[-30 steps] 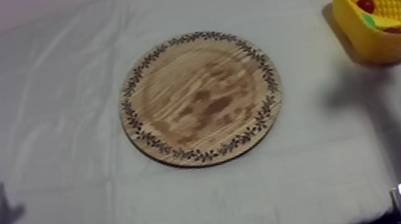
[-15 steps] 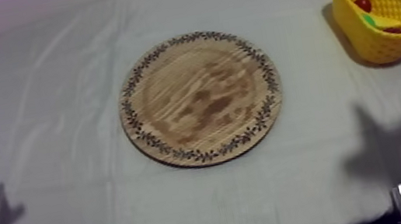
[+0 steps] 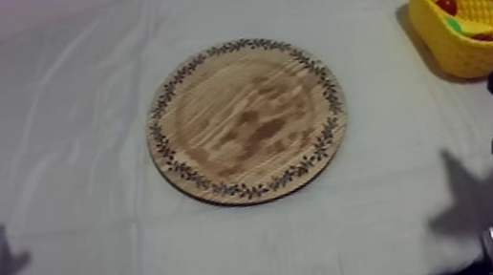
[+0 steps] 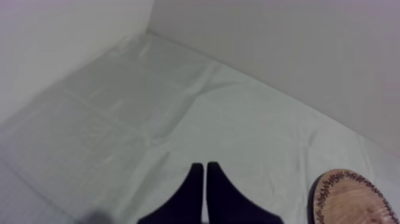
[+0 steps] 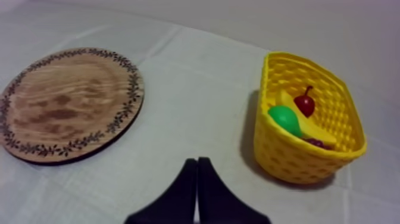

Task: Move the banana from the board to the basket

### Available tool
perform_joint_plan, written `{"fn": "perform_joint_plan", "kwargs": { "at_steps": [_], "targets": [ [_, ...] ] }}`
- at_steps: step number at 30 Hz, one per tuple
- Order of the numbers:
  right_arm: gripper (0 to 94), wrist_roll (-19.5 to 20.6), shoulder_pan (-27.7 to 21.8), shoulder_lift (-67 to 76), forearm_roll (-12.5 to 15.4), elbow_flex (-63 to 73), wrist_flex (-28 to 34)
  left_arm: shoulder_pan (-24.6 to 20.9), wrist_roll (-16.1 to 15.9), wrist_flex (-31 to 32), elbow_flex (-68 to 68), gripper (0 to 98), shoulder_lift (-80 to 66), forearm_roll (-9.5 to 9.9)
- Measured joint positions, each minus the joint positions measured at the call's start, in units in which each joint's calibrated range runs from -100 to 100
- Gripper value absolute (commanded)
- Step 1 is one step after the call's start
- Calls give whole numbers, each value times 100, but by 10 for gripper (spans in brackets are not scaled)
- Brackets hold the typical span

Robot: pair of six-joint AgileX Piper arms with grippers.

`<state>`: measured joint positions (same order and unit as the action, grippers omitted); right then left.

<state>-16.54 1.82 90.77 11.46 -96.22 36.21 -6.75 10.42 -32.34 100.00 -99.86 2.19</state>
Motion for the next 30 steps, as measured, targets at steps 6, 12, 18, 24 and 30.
{"fn": "perform_joint_plan", "kwargs": {
  "at_steps": [6, 12, 18, 24, 30],
  "targets": [
    [4, 326, 238, 406, -579, -241, 312, 0, 0, 0, 0, 1, 0, 0],
    [40, 950, 271, 488, -984, -321, 307, 0, 3, 0, 0, 1, 0, 0],
    [10, 970, 254, 490, -1025, -343, 235, 0, 3, 0, 0, 1, 0, 0],
    [6, 476, 254, 494, -1043, -342, 220, 0, 6, 0, 0, 1, 0, 0],
    [5, 406, 254, 494, -1043, -342, 220, 0, 6, 0, 0, 1, 0, 0]
  ]
}}
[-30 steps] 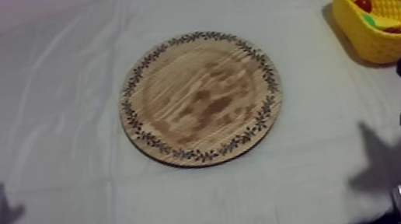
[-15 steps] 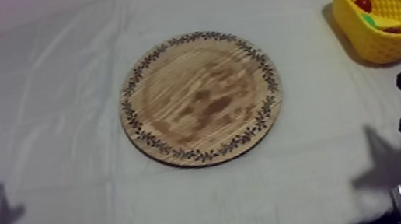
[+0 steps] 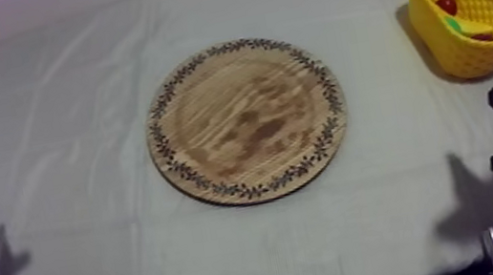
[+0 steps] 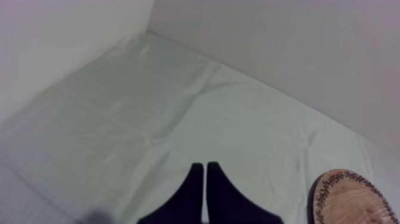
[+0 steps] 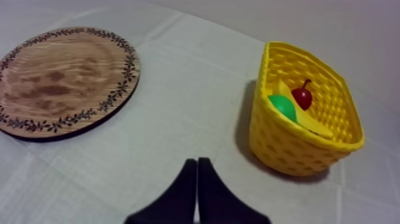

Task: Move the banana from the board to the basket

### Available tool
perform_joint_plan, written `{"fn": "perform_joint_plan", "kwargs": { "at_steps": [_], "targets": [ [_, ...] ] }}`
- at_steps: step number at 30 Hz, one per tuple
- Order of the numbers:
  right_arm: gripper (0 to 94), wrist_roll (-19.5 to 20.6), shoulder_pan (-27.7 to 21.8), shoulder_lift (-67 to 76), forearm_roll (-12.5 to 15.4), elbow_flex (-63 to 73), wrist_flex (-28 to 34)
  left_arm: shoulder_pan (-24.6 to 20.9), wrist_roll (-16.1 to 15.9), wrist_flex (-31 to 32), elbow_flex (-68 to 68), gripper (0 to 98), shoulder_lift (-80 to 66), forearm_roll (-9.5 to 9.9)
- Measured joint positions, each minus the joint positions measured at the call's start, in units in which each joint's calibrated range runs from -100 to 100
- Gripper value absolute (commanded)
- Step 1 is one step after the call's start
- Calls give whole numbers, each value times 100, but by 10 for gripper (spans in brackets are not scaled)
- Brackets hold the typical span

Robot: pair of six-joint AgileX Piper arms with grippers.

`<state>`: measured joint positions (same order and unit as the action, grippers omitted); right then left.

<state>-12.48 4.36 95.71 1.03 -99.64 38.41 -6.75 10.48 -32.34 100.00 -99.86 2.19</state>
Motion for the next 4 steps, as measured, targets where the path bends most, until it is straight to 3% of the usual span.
{"fn": "perform_joint_plan", "kwargs": {
  "at_steps": [4],
  "targets": [
    [5, 0, 0, 2, 0, 0, -7, 0, 0, 0, 0, 1, 0, 0]
  ]
}}
